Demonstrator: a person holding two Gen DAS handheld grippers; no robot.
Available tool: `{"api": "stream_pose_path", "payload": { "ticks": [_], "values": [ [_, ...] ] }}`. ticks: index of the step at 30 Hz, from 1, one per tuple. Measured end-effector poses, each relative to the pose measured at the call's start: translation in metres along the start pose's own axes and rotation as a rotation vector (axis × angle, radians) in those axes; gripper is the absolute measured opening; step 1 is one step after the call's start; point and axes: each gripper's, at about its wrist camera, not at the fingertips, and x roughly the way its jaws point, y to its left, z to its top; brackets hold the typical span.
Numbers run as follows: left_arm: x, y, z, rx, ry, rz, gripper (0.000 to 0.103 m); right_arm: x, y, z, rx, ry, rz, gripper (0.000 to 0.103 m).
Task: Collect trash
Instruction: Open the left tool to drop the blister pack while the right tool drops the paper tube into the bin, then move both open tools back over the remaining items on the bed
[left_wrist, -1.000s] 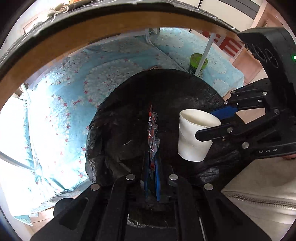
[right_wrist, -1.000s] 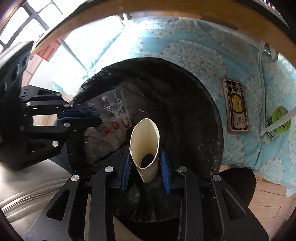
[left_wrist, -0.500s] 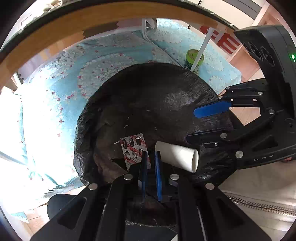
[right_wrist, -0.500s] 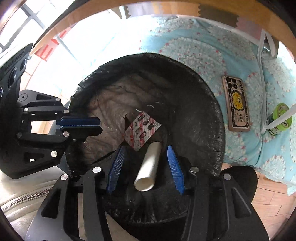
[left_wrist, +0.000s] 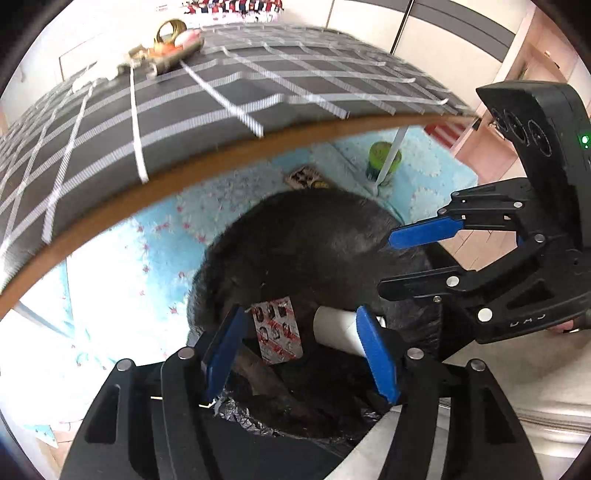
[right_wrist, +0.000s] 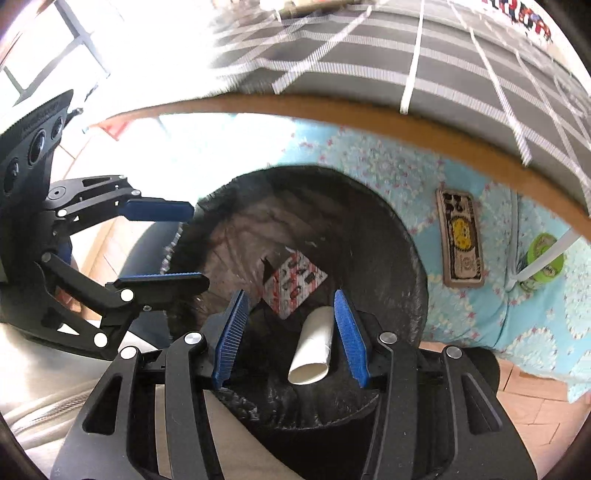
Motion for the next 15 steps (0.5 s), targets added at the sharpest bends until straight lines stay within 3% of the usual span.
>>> {"api": "stream_pose_path", "payload": {
  "ticks": [15],
  "values": [
    [-0.079,-0.023,0.026,0.131,-0.16,0.007,0.06,-0.072,0.008,0.026,-0.052,-0.172,-0.008,0.049]
  ]
}}
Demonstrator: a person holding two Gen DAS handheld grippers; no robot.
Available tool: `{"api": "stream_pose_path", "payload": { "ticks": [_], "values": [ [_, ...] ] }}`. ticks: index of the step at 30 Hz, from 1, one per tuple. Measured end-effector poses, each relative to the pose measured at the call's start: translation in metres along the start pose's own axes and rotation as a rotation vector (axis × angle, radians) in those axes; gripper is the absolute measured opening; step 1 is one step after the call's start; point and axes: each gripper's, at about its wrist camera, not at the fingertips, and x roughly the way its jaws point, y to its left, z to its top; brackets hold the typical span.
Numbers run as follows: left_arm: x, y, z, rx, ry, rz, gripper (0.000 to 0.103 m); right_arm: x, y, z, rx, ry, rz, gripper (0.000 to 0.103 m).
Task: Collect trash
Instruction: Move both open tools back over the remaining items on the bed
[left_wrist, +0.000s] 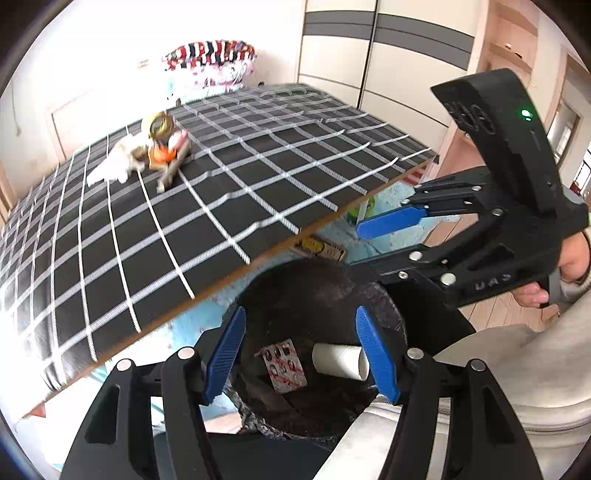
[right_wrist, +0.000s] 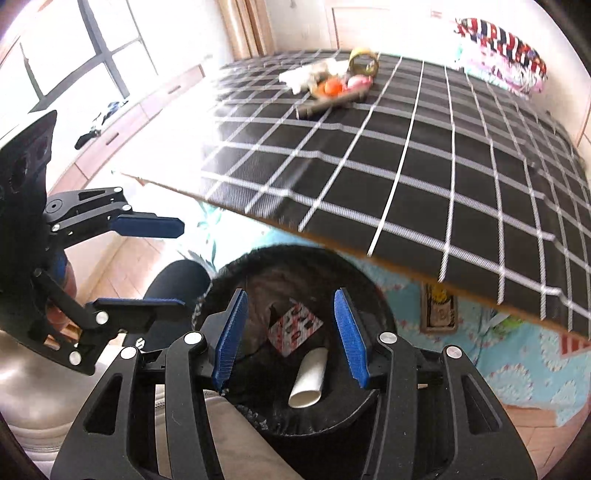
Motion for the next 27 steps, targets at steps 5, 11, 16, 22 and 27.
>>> {"api": "stream_pose_path", "payload": {
  "ticks": [5,11,16,22,27],
  "values": [
    [-0.016,0.004,0.014,0.0,-0.047,-0.003,0.06,-0.014,-0.001,0.011,-0.009,-0.042,-0.009,0.049],
    [-0.025,0.023,0.029,-0.015,-0.081,0.047,0.06,-0.023,-0.008,0.028,-0.017,-0.08,-0.016,0.049],
    [-0.025,0.043,0.041,-0.033,-0.103,0.088,0.06,-0.025,-0.014,0.043,-0.031,-0.105,-0.025,0.049],
    [-0.021,0.061,0.053,-0.05,-0.121,0.108,0.06,-0.023,-0.023,0.062,-0.029,-0.13,-0.014,0.049],
    [-0.011,0.077,0.061,-0.067,-0.119,0.113,0.06,-0.018,-0.028,0.072,-0.02,-0.135,0.0,0.049]
  ]
}}
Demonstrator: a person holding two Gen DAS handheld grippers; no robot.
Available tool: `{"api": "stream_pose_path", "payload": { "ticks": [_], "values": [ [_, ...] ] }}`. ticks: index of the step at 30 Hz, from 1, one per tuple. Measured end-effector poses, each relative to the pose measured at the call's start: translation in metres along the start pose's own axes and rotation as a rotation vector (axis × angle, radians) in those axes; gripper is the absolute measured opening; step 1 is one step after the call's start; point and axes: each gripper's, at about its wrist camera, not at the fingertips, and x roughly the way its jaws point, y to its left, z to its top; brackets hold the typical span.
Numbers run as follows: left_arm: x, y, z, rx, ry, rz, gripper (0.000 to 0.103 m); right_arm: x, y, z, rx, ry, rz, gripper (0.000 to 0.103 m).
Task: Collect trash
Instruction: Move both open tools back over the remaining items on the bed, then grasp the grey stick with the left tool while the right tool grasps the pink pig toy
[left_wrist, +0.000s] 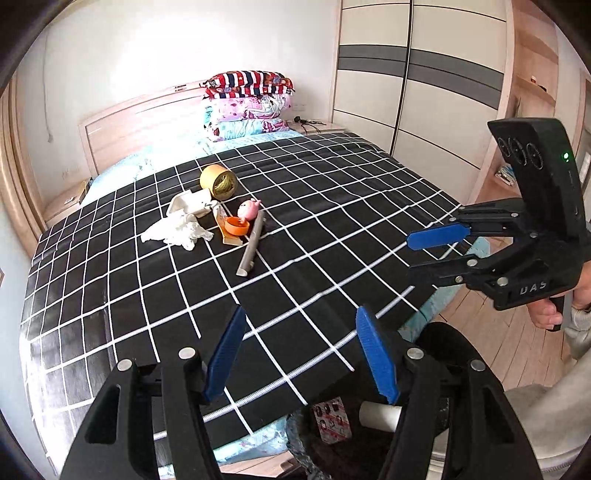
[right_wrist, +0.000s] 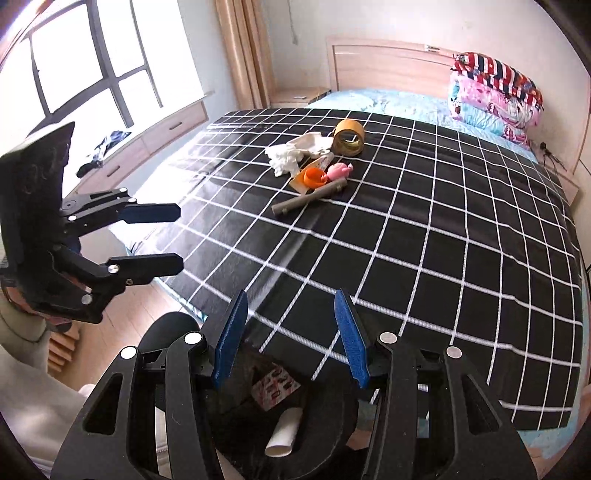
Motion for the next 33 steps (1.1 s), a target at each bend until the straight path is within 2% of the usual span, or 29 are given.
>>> {"api": "stream_pose_path", "payload": {
  "ticks": [9,11,15,17,23,28,29,33],
  "values": [
    [0.025,0.016,0.012,0.0,0.014,0.009,0.059,0.015,-0.02,0.021,0.044,-0.018,0.02,0.049],
    [0.032,0.02,0.014,-0.002,0.024,0.009,0.055,0.02,-0.024,0.027,0.059,-0.02,0.026,0.049],
    [0.044,0.028,0.018,-0.013,0.038,0.008,0.054,0.03,-0.032,0.039,0.075,-0.022,0.032,0.049],
    [0.05,0.032,0.02,-0.018,0.046,0.003,0.048,0.035,-0.036,0.044,0.085,-0.023,0.035,0.049],
    [0.065,0.044,0.025,-0.031,0.057,0.003,0.047,0.048,-0.049,0.058,0.109,-0.025,0.034,0.049],
    [0.084,0.051,0.028,-0.039,0.085,-0.009,0.039,0.06,-0.061,0.068,0.131,-0.026,0.038,0.049],
    [0.088,0.052,0.028,-0.042,0.094,-0.013,0.035,0.062,-0.064,0.069,0.136,-0.026,0.038,0.049],
    [0.1,0.054,0.031,-0.043,0.107,-0.019,0.034,0.069,-0.071,0.076,0.144,-0.027,0.044,0.049]
  ]
}}
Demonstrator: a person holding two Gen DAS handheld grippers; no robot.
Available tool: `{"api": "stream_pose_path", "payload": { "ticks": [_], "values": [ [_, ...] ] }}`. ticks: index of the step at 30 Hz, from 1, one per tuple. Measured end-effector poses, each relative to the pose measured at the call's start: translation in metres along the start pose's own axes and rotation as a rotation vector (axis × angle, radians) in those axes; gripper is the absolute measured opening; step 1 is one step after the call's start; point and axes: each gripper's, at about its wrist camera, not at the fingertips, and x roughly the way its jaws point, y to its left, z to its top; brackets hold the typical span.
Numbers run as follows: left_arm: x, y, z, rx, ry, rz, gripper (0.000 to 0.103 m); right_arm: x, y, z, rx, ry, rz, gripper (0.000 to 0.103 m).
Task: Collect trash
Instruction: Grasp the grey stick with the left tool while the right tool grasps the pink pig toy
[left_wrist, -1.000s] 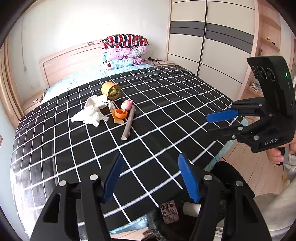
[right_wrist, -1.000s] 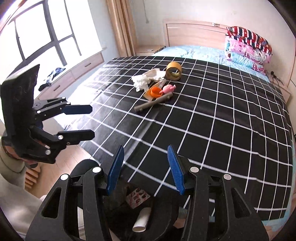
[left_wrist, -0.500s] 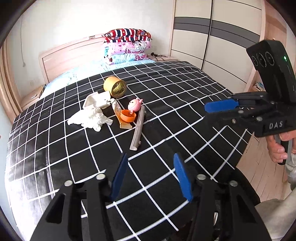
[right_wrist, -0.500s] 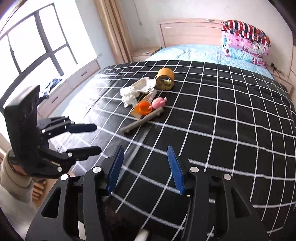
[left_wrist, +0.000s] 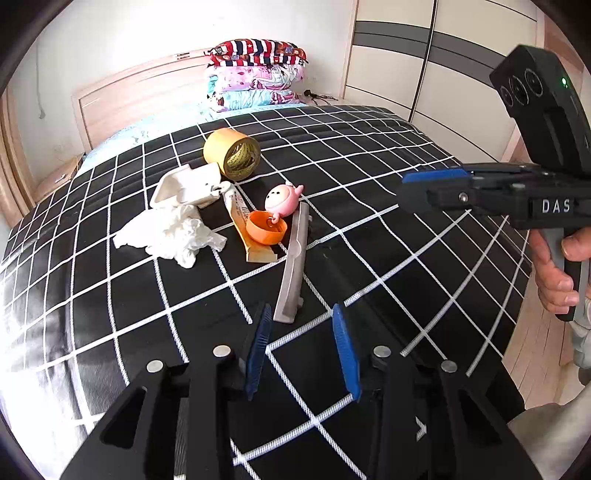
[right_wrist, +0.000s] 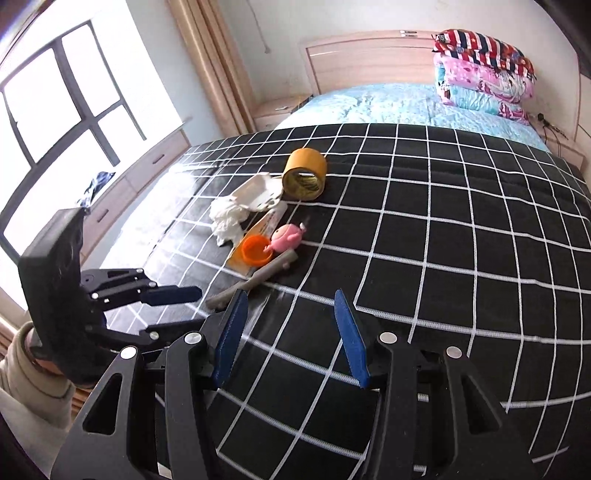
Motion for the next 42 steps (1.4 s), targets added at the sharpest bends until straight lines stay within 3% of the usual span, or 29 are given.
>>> {"api": "stream_pose_path", "payload": {
  "ticks": [6,10,30,33,34,42],
  "values": [
    [0.012,0.004,0.004,-0.013,0.016,0.003,0.03,0.011,-0.002,0.009,-0.001,0.001,0.004,0.049],
    [0.014,0.005,0.007,-0.001,0.016,0.022,0.017,0.021,-0.004,0.015,0.002,0.005,0.004,0.049],
    [-0.007,0.004,-0.013,0.034,0.015,0.007,0.011,0.068,-0.002,0.036,0.049,0.045,0.051,0.049],
    [-0.008,0.004,-0.014,0.026,0.016,0.003,0.011,0.073,-0.003,0.034,0.056,0.054,0.049,0.042],
    [-0.009,0.004,-0.015,0.026,0.016,0.002,0.011,0.075,-0.003,0.034,0.06,0.057,0.05,0.034],
    [-0.016,0.0,-0.018,0.039,0.0,-0.004,0.011,0.071,-0.008,0.029,0.087,0.042,0.073,0.027]
  ]
}}
